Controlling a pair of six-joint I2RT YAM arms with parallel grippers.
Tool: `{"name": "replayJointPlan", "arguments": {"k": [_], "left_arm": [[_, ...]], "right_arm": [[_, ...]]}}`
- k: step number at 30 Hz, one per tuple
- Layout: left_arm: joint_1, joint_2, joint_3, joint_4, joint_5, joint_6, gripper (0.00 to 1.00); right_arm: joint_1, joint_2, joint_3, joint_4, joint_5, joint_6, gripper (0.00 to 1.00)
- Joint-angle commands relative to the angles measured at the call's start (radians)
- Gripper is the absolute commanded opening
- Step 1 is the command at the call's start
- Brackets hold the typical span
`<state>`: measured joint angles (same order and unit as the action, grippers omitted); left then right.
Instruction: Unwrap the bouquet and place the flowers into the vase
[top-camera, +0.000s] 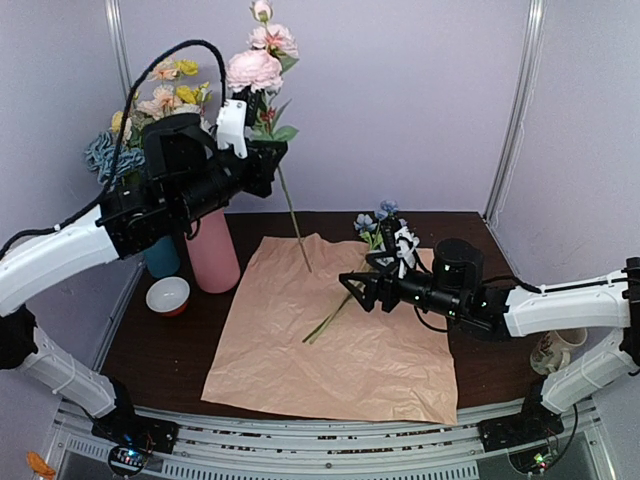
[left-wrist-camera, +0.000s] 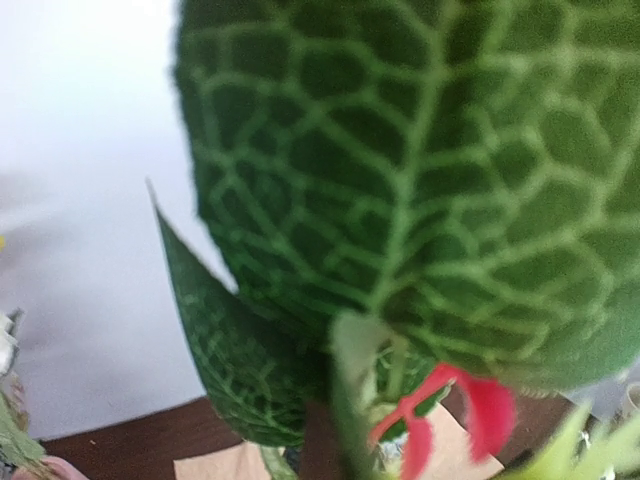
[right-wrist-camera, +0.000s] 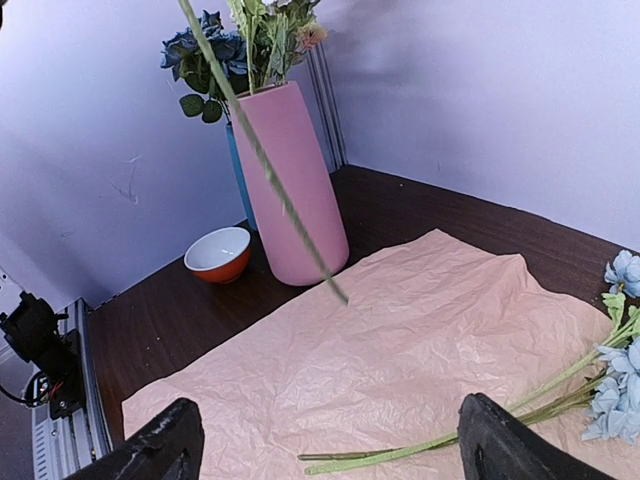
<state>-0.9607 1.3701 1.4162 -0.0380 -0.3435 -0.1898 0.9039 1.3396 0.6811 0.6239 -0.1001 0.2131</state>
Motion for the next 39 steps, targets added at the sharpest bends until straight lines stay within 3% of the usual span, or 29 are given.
{"name": "replayJointPlan", "arguments": {"k": [1, 15, 20, 30, 39], "left_arm": [[0.020, -0.038, 0.155, -0.082, -0.160, 0.172, 0.00], [0.280, -0.056, 0.390, -0.186, -0.134, 0.238, 0.00], [0.316, -0.023, 0.470, -0.231, -0.138, 0.267, 0.00], [0.384, -0.014, 0.391, -0.201, -0.118, 0.267, 0.00], [0.472, -0.003, 0.203, -0.098, 0.009, 0.183, 0.00]], "right_arm": [[0.003, -0.015, -0.004, 0.018, 0.028, -0.003, 0.90], [0.003, 0.006, 0.019, -0.031, 0.068, -0.021, 0.89], [0.004, 0.012, 0.025, -0.038, 0.074, -0.023, 0.89], [0.003, 0.024, 0.034, -0.051, 0.089, -0.026, 0.89], [0.003, 0.025, 0.030, -0.055, 0.103, -0.030, 0.88]]}}
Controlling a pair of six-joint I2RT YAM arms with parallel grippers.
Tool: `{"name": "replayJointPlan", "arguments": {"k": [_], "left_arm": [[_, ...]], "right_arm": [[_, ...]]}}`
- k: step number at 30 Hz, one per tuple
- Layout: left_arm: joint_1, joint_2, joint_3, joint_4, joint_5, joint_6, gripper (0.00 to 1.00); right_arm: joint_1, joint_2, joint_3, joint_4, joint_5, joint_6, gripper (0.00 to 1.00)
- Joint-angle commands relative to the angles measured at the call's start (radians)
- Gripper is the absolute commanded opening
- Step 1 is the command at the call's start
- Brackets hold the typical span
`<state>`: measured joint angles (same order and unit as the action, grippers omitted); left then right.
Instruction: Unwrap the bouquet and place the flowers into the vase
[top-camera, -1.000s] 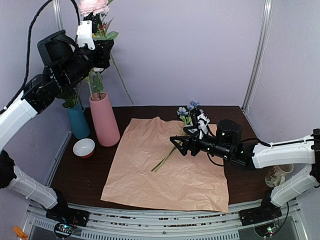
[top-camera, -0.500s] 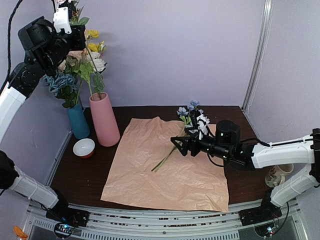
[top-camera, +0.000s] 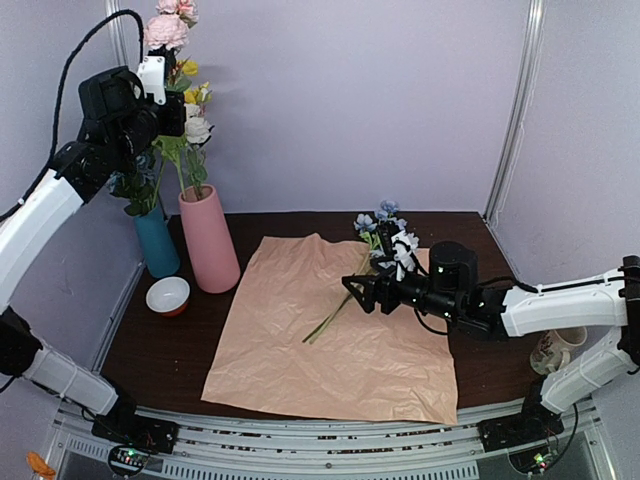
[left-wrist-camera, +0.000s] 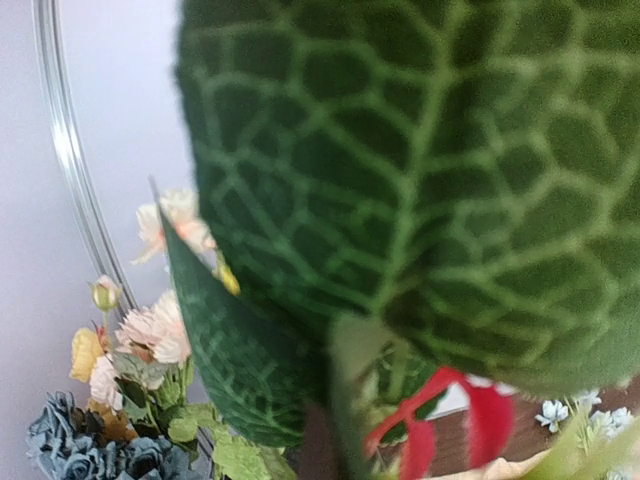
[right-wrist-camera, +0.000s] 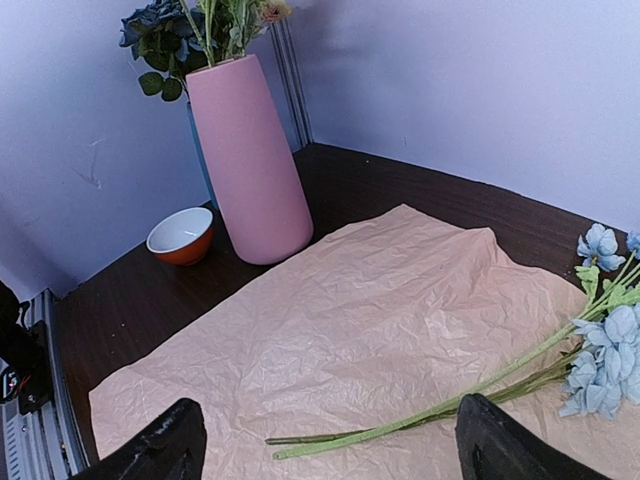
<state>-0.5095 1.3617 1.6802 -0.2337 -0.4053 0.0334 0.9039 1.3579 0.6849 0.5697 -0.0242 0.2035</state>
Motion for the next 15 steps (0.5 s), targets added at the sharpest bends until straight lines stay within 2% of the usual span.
{"name": "replayJointPlan", "arguments": {"k": [1, 15], "left_arm": [[0.025, 0.008, -0.080, 0.110, 0.077, -0.046, 0.00], [0.078, 0.147, -0.184, 0.194, 0.172, -0.097, 0.00]], "right_arm": [[0.004, 0.011, 0.029, -0.003, 0.027, -0.019, 0.89], [0.004, 0.008, 0.026, 0.004, 0.010, -0.015, 0.88]]}}
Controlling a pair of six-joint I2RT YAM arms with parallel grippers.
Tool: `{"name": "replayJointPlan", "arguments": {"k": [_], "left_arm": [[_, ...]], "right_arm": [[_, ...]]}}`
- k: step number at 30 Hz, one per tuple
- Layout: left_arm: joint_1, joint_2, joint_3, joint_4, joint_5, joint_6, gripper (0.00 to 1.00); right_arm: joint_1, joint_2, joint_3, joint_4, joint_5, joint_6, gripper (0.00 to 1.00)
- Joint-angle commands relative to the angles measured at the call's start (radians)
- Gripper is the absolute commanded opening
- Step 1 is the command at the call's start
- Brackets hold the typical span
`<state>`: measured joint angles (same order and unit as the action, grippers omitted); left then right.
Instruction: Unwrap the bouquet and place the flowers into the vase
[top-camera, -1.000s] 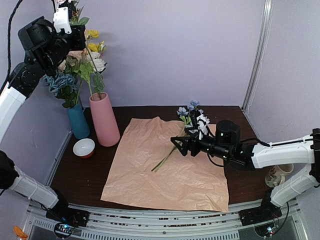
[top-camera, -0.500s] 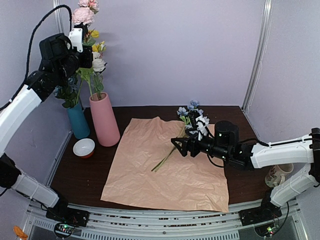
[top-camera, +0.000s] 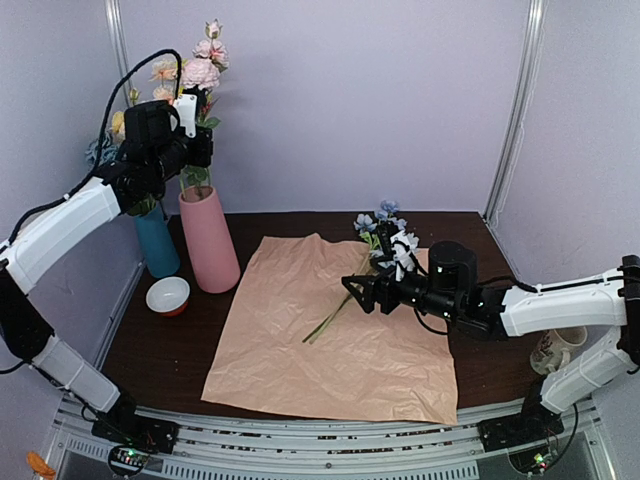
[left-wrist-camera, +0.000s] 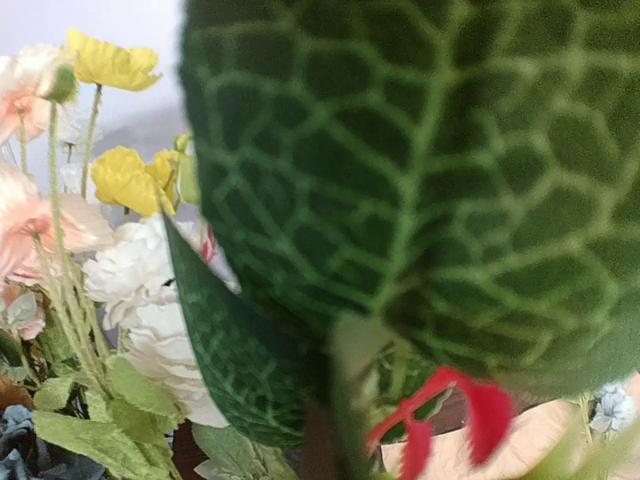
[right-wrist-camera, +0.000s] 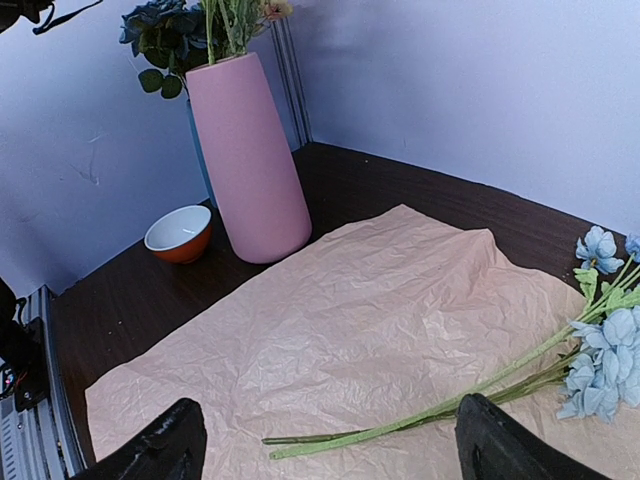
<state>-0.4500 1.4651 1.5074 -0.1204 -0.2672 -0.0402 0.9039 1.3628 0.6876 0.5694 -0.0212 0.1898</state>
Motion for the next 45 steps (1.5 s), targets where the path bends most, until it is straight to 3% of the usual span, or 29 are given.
{"name": "replayJointPlan", "arguments": {"k": [1, 4, 12, 20, 31, 38, 45], "left_arm": [[0.022, 0.056, -0.012, 0.080, 0.035, -0.024, 0.00], [0.031, 0.086, -0.015, 0.077, 0.038, -0.024, 0.00], [0.047, 0.135, -0.030, 0.039, 0.014, -0.052, 0.19], [0.047, 0.115, -0.044, -0.046, 0.029, -0.104, 0.62], [0.047, -0.031, -0.029, -0.200, 0.098, -0.164, 0.95], [0.047, -0.177, -0.004, -0.297, 0.154, -0.186, 0.98], [0.047, -0.398, -0.143, -0.297, 0.218, -0.221, 0.98]], "right_arm": [[0.003, 0.003, 0.024, 0.004, 0.006, 0.000, 0.88], [0.003, 0.004, 0.024, 0.004, 0.005, -0.001, 0.88], [0.003, 0.007, 0.026, 0.000, 0.012, -0.007, 0.88], [0.003, 0.020, 0.031, -0.002, 0.012, -0.005, 0.88], [0.004, 0.050, 0.036, 0.001, 0.007, -0.005, 0.88], [0.003, 0.055, 0.035, 0.002, 0.024, -0.005, 0.88], [0.004, 0.056, 0.043, -0.003, 0.040, 0.021, 0.88]]}}
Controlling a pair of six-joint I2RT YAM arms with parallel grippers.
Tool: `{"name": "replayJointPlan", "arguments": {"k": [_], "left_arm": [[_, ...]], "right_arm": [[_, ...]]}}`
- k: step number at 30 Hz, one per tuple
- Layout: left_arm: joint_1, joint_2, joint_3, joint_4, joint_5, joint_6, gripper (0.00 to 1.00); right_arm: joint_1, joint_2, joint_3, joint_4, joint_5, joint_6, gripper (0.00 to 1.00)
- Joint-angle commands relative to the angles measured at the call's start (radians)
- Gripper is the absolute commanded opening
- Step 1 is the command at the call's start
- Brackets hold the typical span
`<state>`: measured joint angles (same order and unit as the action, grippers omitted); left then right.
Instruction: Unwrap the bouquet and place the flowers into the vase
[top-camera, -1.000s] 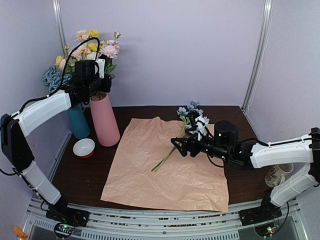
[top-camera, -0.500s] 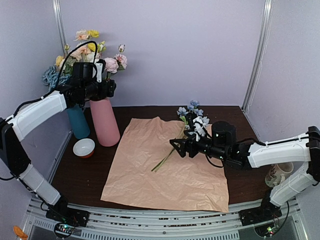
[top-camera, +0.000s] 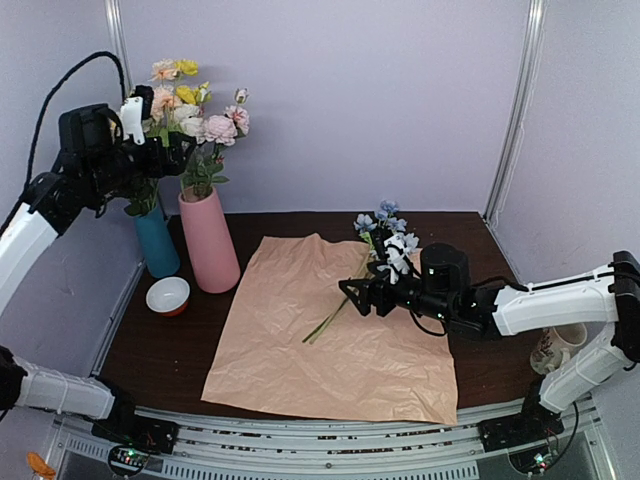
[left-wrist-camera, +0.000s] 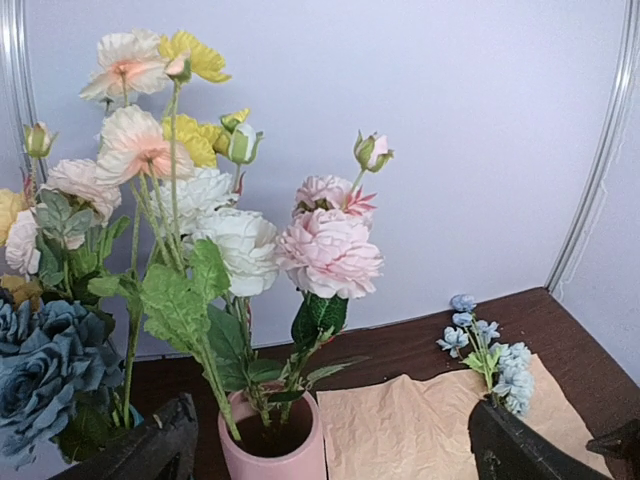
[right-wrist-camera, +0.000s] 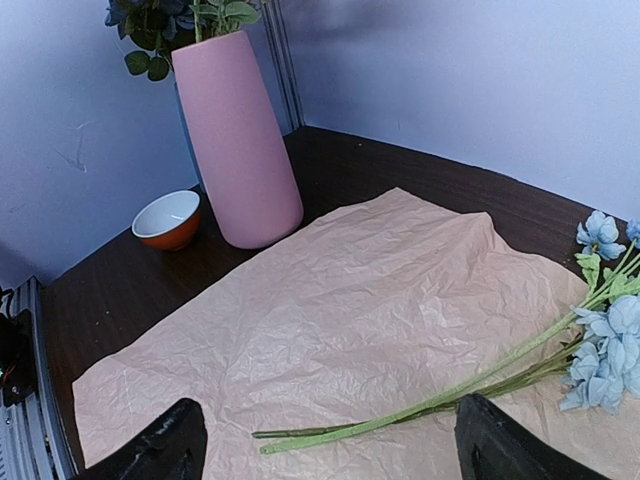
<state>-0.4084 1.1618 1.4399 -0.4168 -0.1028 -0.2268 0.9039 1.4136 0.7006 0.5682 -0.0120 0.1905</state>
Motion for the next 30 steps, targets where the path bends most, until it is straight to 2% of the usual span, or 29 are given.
{"name": "replayJointPlan", "arguments": {"k": [1, 10, 15, 20, 23, 26, 30], "left_arm": [[0.005, -0.126, -0.106, -0.002, 0.057, -0.042, 0.98], [0.005, -0.417, -0.515, 0.005, 0.054, -0.143, 0.98], [0.005, -0.494, -0.677, 0.018, 0.100, -0.147, 0.98], [0.005, -0.490, -0.780, 0.065, 0.132, -0.146, 0.98], [0.005, -0.450, -0.769, 0.051, 0.158, -0.132, 0.98], [0.005, -0.417, -0.758, 0.043, 0.147, -0.115, 0.98], [0.005, -0.398, -0.750, 0.036, 0.155, -0.109, 0.98]], "right_arm": [[0.004, 0.002, 0.031, -0.007, 0.038, 0.024, 0.88], [0.003, -0.014, 0.070, -0.106, 0.110, 0.074, 0.89], [0.001, 0.003, 0.129, -0.224, 0.201, 0.115, 0.90], [-0.017, 0.083, 0.251, -0.394, 0.269, 0.227, 0.90], [-0.047, 0.163, 0.355, -0.512, 0.267, 0.321, 0.89], [-0.100, 0.255, 0.429, -0.589, 0.213, 0.403, 0.85], [-0.178, 0.365, 0.494, -0.609, 0.075, 0.473, 0.79]]}}
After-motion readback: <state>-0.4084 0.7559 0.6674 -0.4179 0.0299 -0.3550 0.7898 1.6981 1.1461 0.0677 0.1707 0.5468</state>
